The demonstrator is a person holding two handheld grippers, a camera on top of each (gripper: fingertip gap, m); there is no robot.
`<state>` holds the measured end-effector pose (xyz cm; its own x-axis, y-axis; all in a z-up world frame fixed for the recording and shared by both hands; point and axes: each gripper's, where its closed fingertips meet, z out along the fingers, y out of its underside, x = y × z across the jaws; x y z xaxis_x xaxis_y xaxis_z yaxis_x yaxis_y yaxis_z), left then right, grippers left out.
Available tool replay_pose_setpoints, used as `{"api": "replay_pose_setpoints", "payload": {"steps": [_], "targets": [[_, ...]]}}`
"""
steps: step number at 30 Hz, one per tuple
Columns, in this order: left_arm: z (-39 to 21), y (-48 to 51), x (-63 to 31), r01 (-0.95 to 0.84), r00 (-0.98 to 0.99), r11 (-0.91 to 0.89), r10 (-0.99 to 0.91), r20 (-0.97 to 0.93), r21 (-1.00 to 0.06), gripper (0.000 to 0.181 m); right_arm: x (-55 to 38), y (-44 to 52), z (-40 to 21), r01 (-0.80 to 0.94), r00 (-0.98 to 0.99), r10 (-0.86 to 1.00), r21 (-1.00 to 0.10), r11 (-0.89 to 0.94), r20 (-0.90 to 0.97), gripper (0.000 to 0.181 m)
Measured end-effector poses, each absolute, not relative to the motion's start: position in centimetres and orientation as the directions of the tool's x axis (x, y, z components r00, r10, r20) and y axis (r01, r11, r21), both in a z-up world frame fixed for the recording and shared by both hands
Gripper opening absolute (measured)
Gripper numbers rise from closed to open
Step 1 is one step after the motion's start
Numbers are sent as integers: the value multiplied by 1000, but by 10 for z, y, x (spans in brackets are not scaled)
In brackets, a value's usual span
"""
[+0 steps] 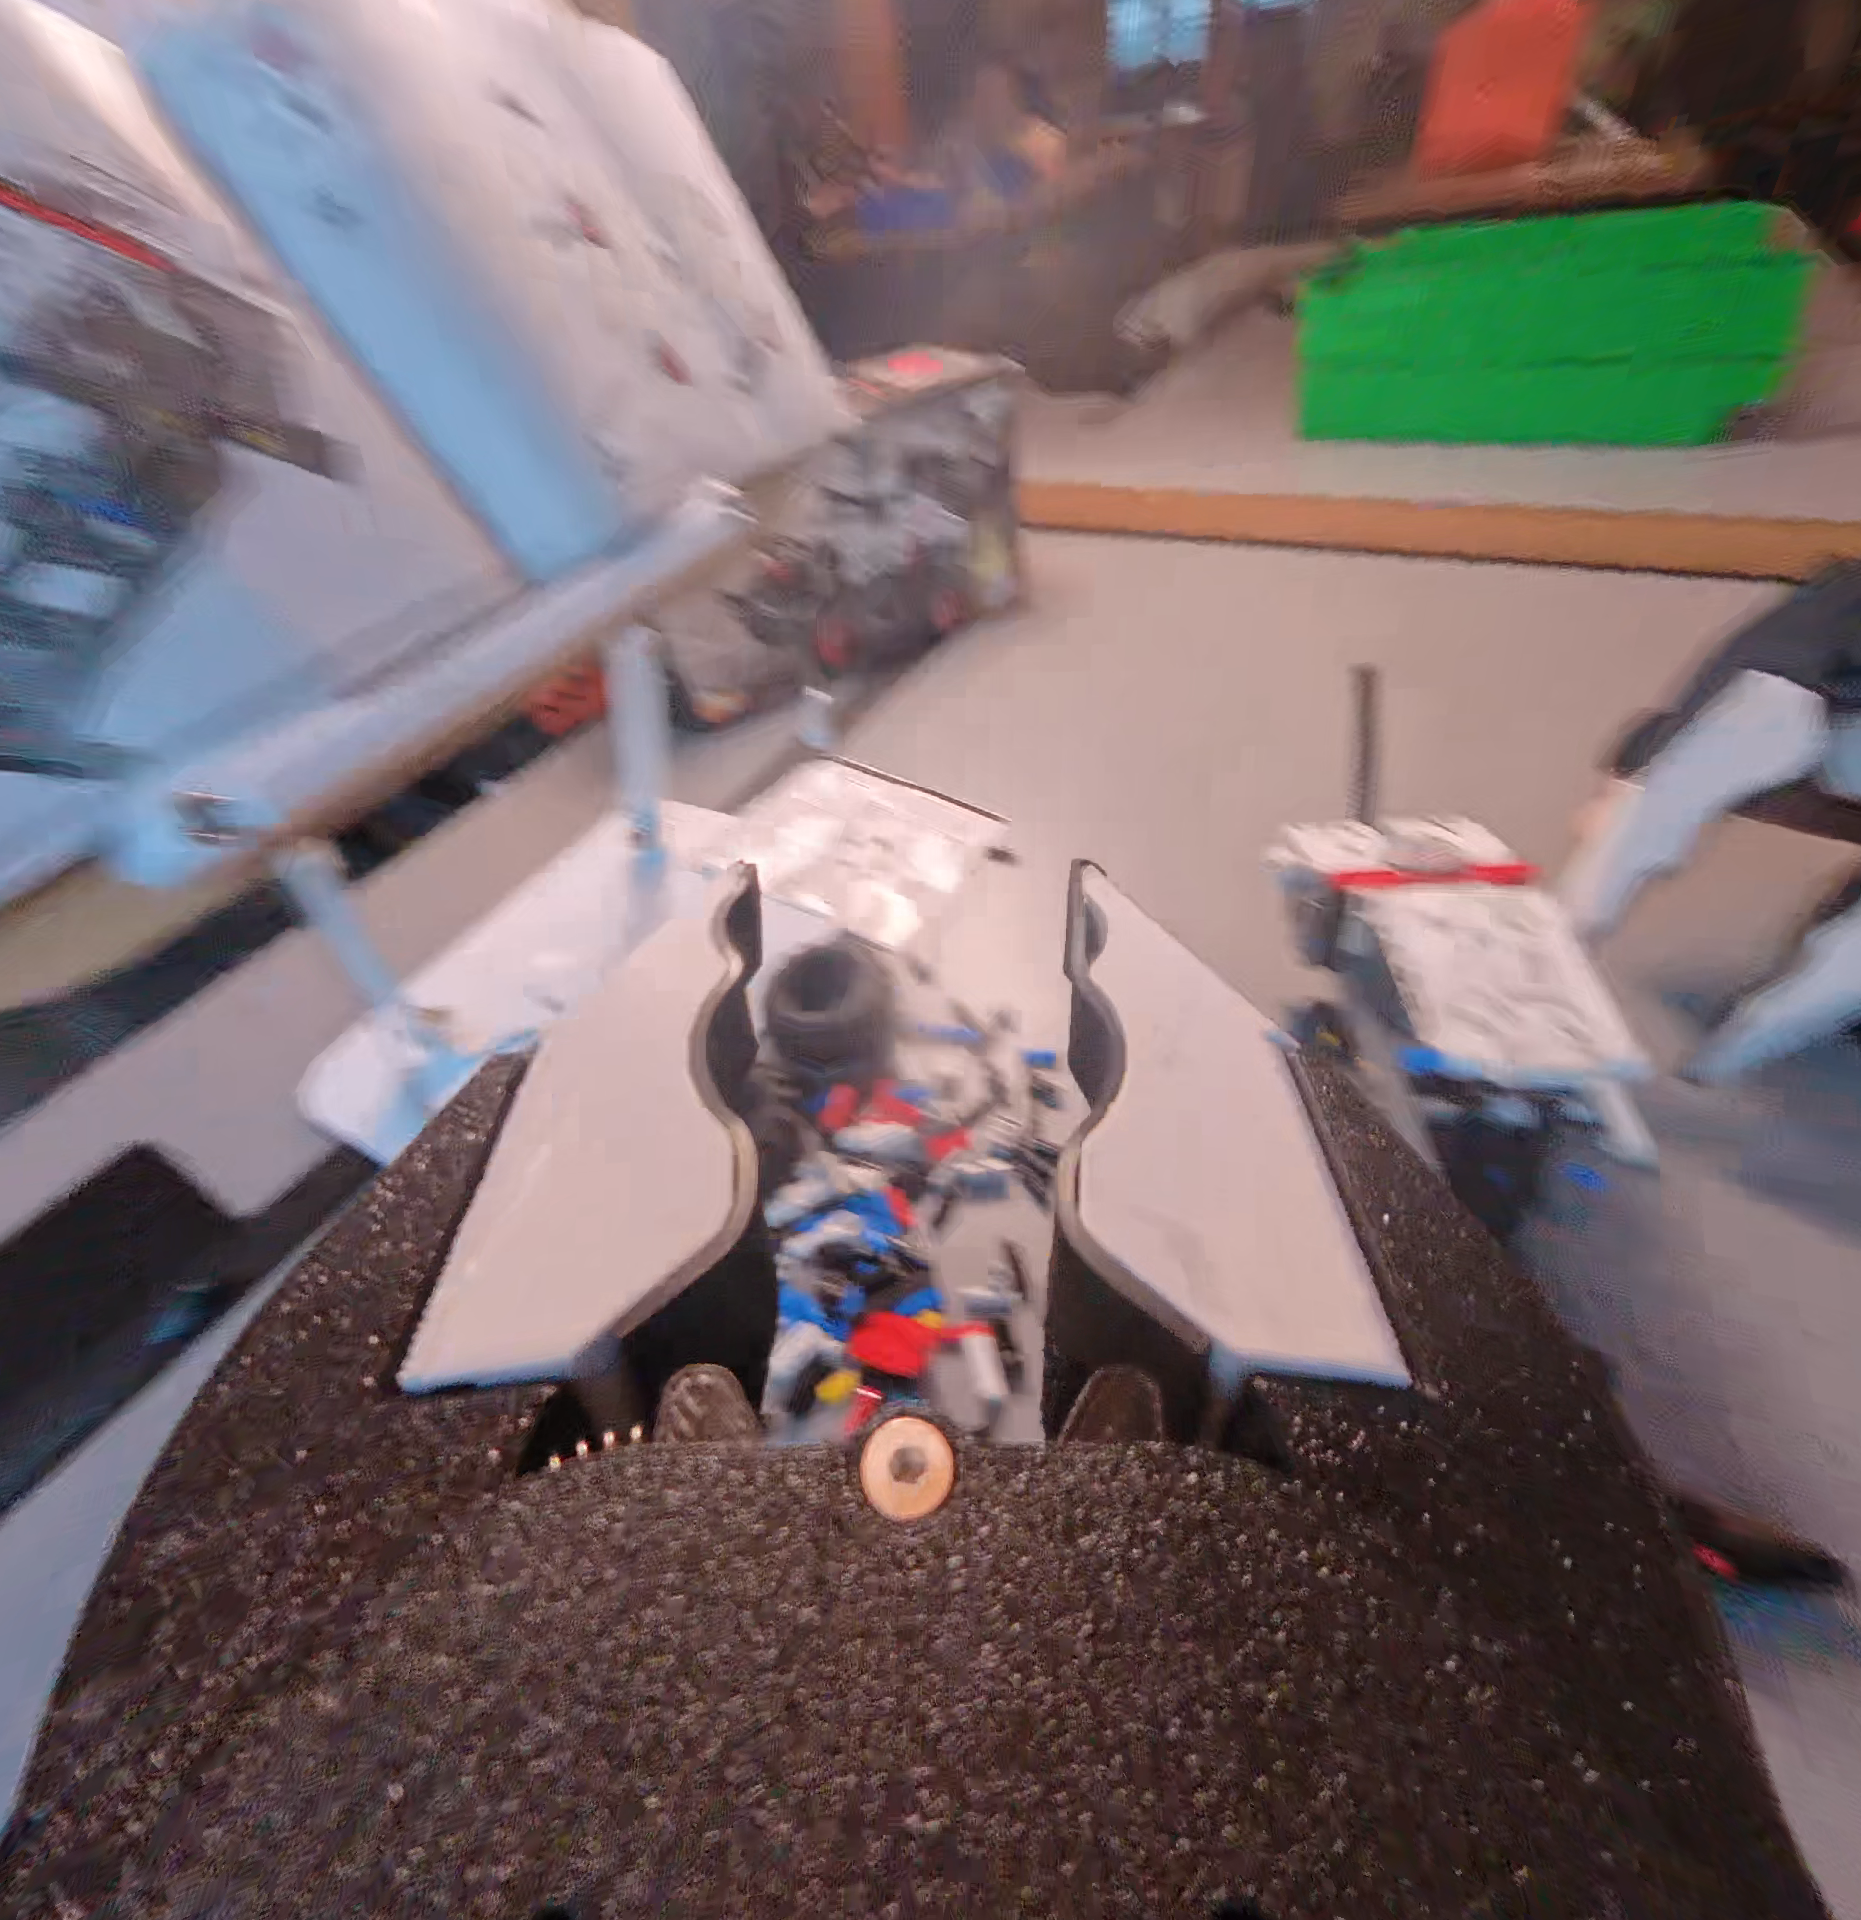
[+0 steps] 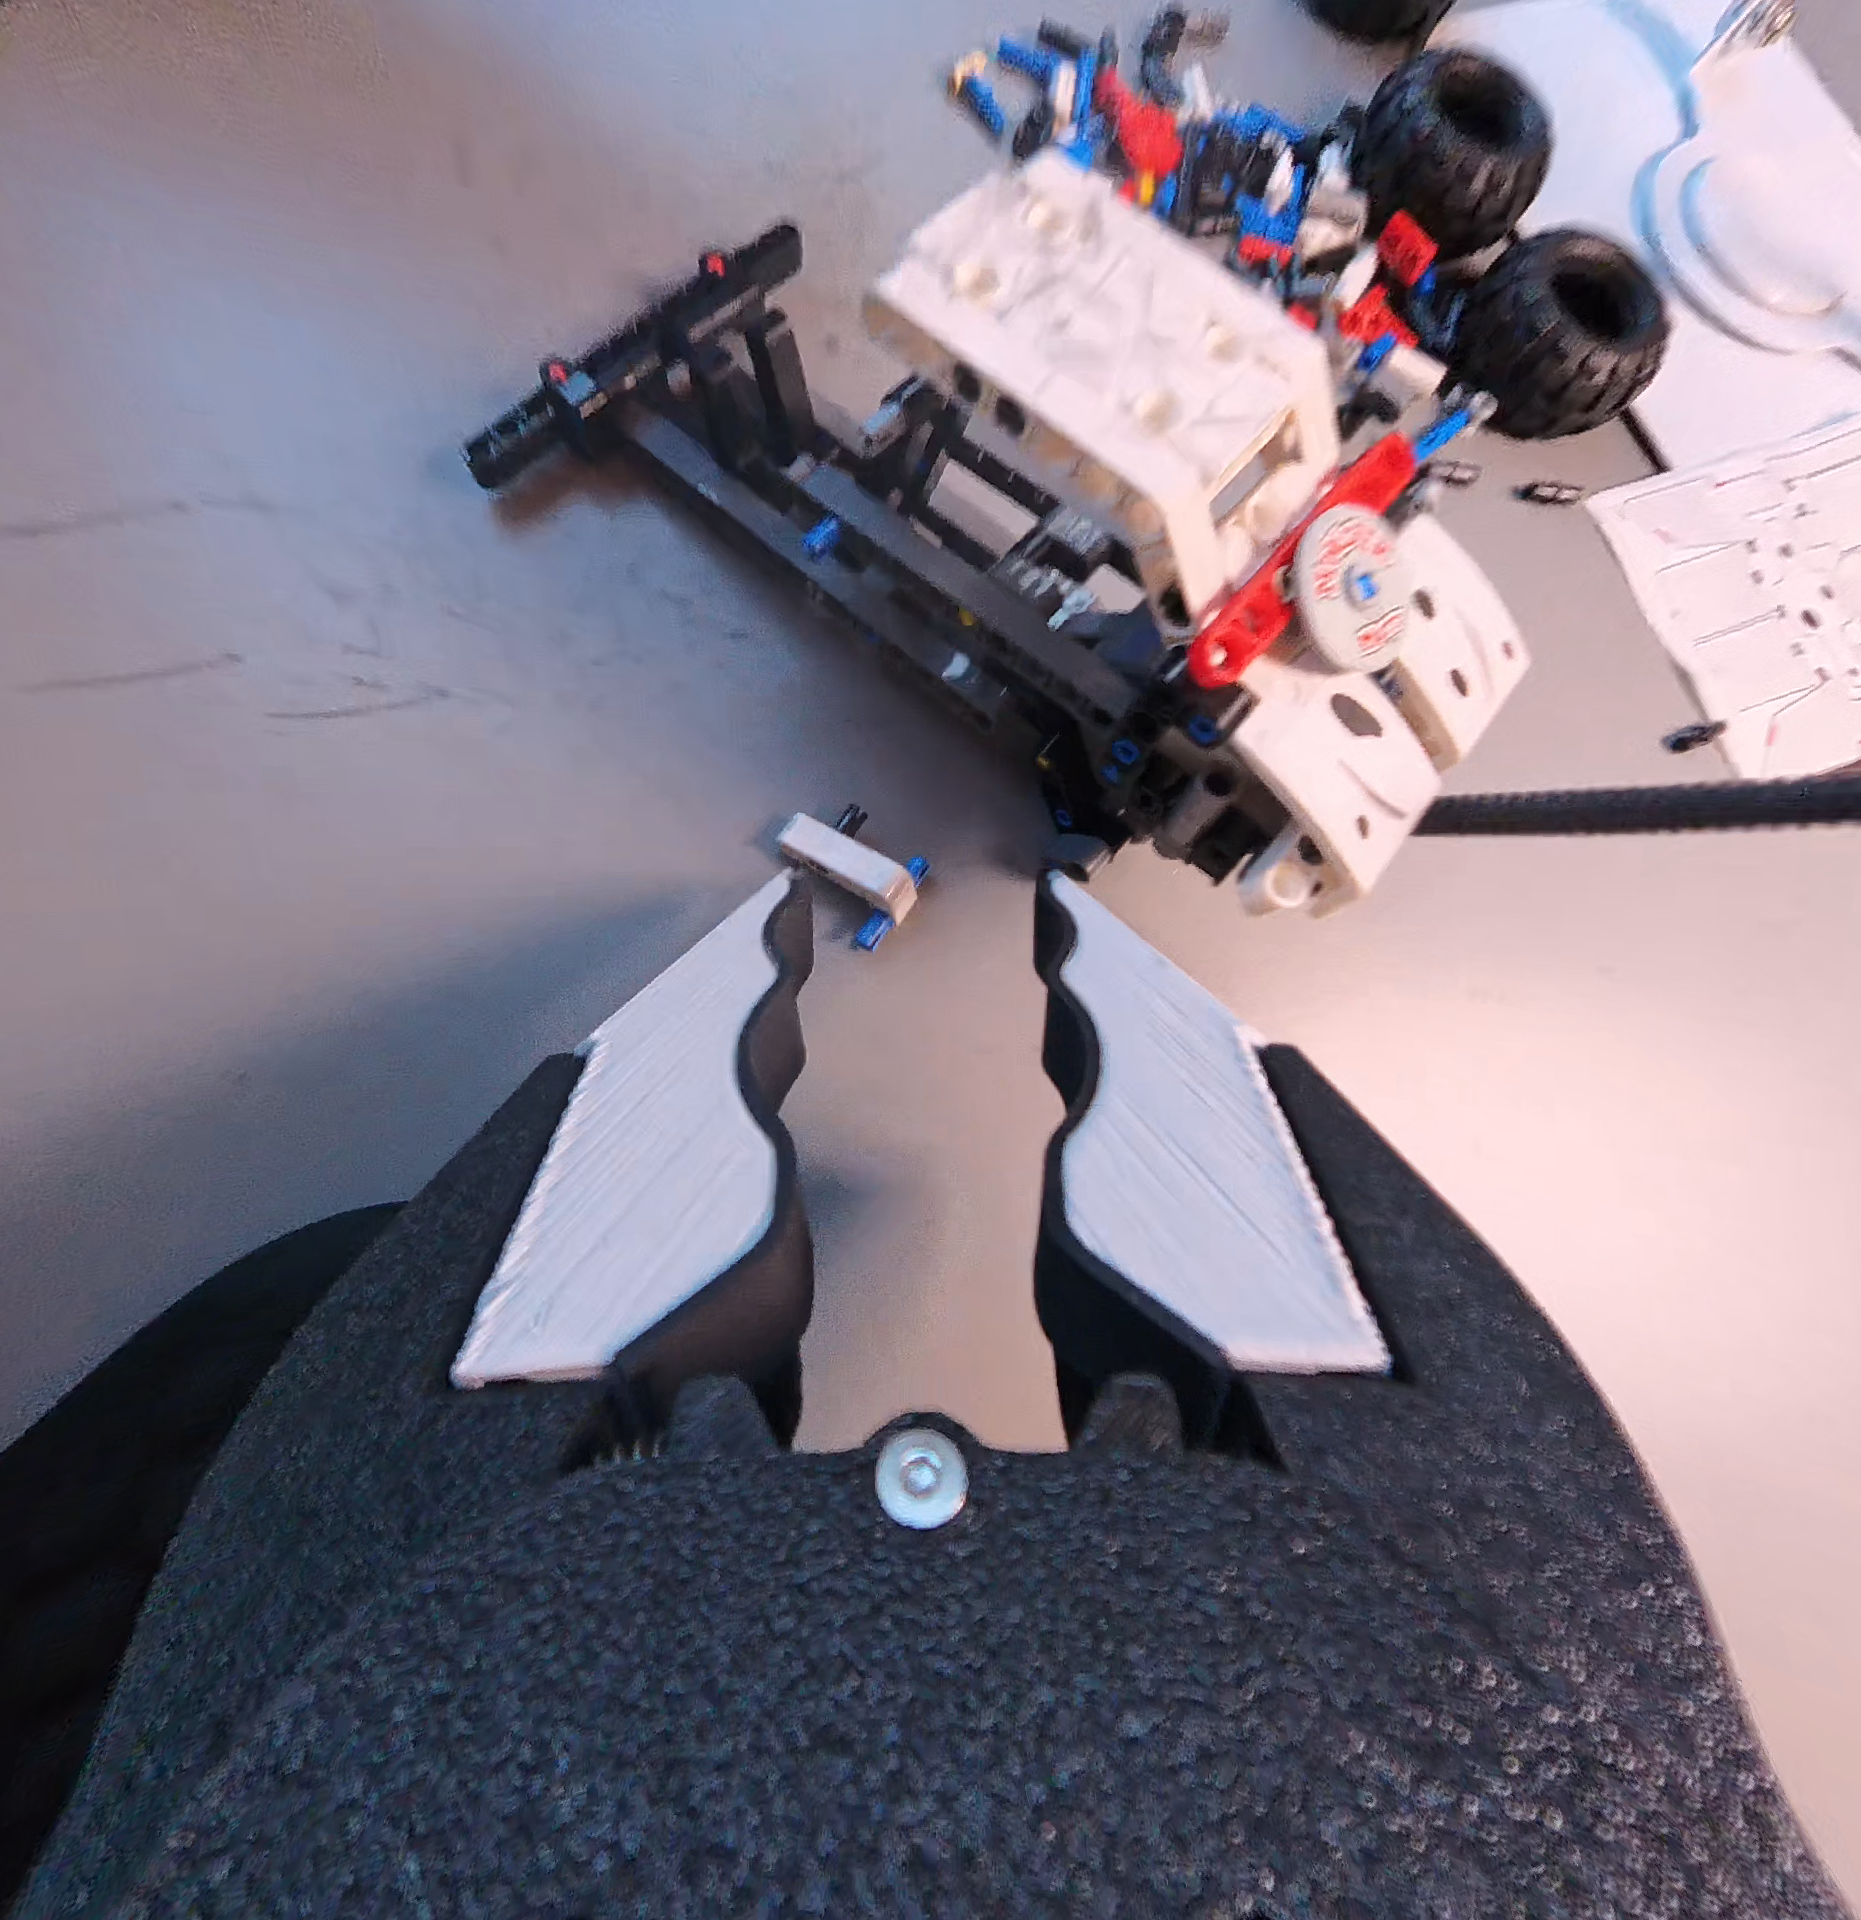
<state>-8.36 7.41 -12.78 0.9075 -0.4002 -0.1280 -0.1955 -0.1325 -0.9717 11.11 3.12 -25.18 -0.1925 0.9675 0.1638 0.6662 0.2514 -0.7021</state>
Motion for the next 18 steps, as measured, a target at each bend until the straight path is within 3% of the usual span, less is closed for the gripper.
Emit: {"api": "replay_pose_setpoints", "payload": {"steps": [4, 8, 13, 18], "targets": [[-71, 117, -180, -275, 961, 13, 16, -275, -961, 86, 102, 33, -207, 550, -181, 968, -797, 248, 176, 41], [-62, 160, -223, -367, 907, -16, 218, -361, -930, 104, 91, 32, -177, 467, -161, 963, -843, 266, 215, 40], [-79, 195, -218, -432, 861, -46, 275, -427, -901, 81, 88, 31, -174, 437, -144, 963, -859, 267, 226, 39], [-79, 207, -190, -421, 883, -28, 215, -417, -906, 35, 88, 37, -163, 389, -128, 968, -887, 251, 218, 36]]}}
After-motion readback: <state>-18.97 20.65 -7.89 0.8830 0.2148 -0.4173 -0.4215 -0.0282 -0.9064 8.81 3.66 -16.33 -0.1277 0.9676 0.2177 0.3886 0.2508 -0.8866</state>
